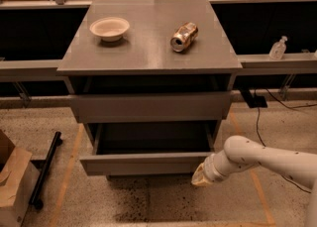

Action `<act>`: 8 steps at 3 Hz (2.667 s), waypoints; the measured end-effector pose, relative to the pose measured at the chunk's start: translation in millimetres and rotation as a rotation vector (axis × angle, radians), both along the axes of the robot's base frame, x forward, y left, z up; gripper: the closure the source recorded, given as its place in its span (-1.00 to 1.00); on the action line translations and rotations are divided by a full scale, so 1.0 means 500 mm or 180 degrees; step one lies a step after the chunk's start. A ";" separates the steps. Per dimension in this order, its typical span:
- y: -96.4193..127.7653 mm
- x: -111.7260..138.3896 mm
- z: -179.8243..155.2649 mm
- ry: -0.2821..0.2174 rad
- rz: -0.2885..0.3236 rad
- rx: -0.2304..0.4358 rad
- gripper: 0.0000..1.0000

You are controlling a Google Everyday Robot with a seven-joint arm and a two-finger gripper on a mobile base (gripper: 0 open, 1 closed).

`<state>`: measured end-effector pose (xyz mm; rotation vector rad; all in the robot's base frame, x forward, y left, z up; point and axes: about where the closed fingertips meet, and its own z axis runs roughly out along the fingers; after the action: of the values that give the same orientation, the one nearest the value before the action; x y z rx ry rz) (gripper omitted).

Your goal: Close middle drawer

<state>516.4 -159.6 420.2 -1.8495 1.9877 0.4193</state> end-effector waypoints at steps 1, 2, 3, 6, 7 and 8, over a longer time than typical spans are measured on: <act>-0.009 0.072 0.007 -0.0204 -0.0053 0.0085 1.00; -0.030 0.157 0.046 -0.0450 -0.0144 0.0095 1.00; -0.022 0.161 0.011 -0.0434 -0.0143 0.0067 1.00; -0.055 0.347 -0.067 -0.1075 -0.0513 0.0121 1.00; -0.048 0.372 -0.077 -0.1143 -0.0535 0.0172 1.00; -0.041 0.373 -0.078 -0.1126 -0.0511 0.0168 1.00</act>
Offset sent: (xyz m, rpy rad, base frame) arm 0.0241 -0.0028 0.0022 0.0178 -0.0427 -0.0111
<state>702.9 -180.3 381.3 -1.5887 1.8432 0.0877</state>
